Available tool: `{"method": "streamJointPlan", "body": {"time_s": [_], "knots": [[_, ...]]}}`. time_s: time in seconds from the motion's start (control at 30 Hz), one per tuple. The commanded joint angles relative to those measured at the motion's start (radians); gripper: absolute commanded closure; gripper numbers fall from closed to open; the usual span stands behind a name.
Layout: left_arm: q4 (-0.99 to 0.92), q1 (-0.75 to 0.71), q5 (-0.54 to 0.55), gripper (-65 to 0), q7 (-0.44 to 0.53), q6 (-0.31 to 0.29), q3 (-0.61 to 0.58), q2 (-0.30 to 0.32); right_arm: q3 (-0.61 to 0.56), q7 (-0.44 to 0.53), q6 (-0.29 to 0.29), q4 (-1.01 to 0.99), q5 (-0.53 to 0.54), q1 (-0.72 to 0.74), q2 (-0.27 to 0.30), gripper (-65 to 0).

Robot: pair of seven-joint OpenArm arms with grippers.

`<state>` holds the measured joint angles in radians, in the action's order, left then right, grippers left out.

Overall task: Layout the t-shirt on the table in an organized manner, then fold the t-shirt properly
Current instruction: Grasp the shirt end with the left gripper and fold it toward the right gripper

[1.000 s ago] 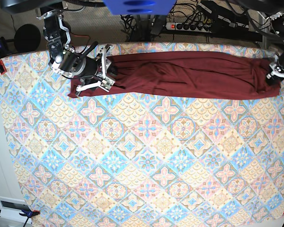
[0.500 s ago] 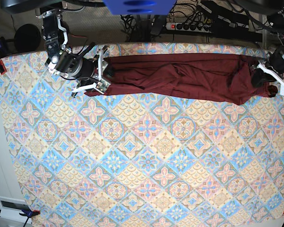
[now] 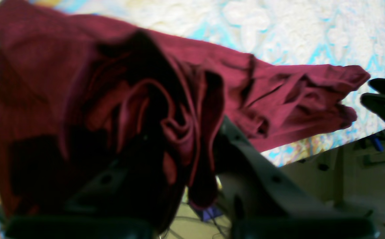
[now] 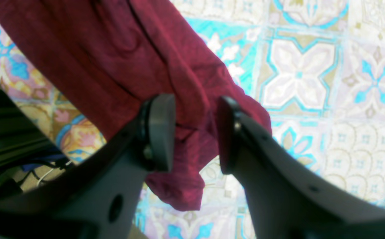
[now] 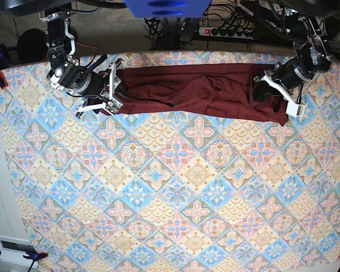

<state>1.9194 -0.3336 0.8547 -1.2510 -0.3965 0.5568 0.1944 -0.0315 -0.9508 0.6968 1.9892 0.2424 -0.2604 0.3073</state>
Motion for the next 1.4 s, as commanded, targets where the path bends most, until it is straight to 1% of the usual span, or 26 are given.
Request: {"method": "streamJointPlan", "body": {"time_s": [0.0,0.17,0.3,0.33,0.4,0.5,0.6,0.63,0.67,0.73,0.8,0.9,1.03,1.07,1.2,1.27,1.37], "knots": [[0.015,0.006,0.001,0.0,0.026,-0.003,-0.017,-0.005,0.003,0.017,0.001,0.018,0.012,0.006,0.008,-19.9],[-0.010,0.014,-0.067,0.0,0.046,-0.003,-0.140,-0.037,0.003,0.017,0.001,0.018,0.012,0.006,0.008,-19.9],[-0.039,0.014,-0.082,-0.2,0.040,-0.003,-0.206,-0.031,0.005,0.019,0.001,0.018,0.012,0.006,0.008,-19.9],[-0.036,0.014,-0.076,-1.2,0.038,-0.003,-0.225,-0.025,0.005,0.019,0.001,0.018,0.012,0.006,0.008,-19.9],[-0.022,0.009,-0.045,-6.5,0.038,-0.003,-0.248,0.012,0.005,0.019,0.001,0.018,0.012,0.006,0.008,-19.9],[-0.013,0.004,0.030,-18.9,0.043,-0.003,-0.226,0.049,0.005,0.019,0.001,0.018,0.012,0.009,0.008,-19.9],[-0.014,0.004,0.080,-31.2,0.046,-0.003,-0.148,0.061,0.005,0.019,0.001,0.018,0.012,0.009,0.008,-19.9],[-0.014,0.004,0.091,-34.1,0.046,-0.003,-0.117,0.061,0.005,0.019,0.001,0.018,0.012,0.011,0.008,-19.9],[-0.014,0.004,0.099,-35.6,0.044,-0.003,-0.086,0.061,0.005,0.019,0.001,0.018,0.012,0.013,0.008,-19.9],[-0.014,0.004,0.111,-36.0,0.040,-0.005,-0.028,0.063,0.005,0.019,0.001,0.018,0.012,0.014,0.008,-19.9],[-0.013,-0.020,0.128,-36.0,0.038,-0.006,0.004,0.072,0.005,0.020,0.001,0.018,0.012,0.016,0.008,-19.9],[-0.011,-0.061,0.143,-36.0,0.040,-0.005,0.006,0.127,0.005,0.020,0.001,0.018,0.012,0.016,0.008,-19.9],[-0.061,-0.069,0.094,-36.0,0.046,-0.005,0.004,0.130,0.005,0.020,0.001,0.018,0.012,0.016,0.010,-19.9],[-0.076,-0.057,0.087,-36.0,0.047,-0.005,0.001,0.127,0.003,0.020,0.001,0.018,0.012,0.016,0.010,-19.9],[-0.142,0.026,0.064,-36.0,0.044,-0.005,-0.085,0.098,0.000,0.020,0.001,0.018,0.012,0.023,0.010,-19.9],[-0.185,0.064,0.051,-36.0,0.046,-0.003,-0.126,0.069,0.000,0.017,0.001,0.018,0.012,0.028,0.010,-19.9],[-0.235,0.130,0.025,-36.0,0.044,-0.003,-0.139,0.018,0.003,0.017,0.001,0.018,0.012,0.028,0.010,-19.9]]}}
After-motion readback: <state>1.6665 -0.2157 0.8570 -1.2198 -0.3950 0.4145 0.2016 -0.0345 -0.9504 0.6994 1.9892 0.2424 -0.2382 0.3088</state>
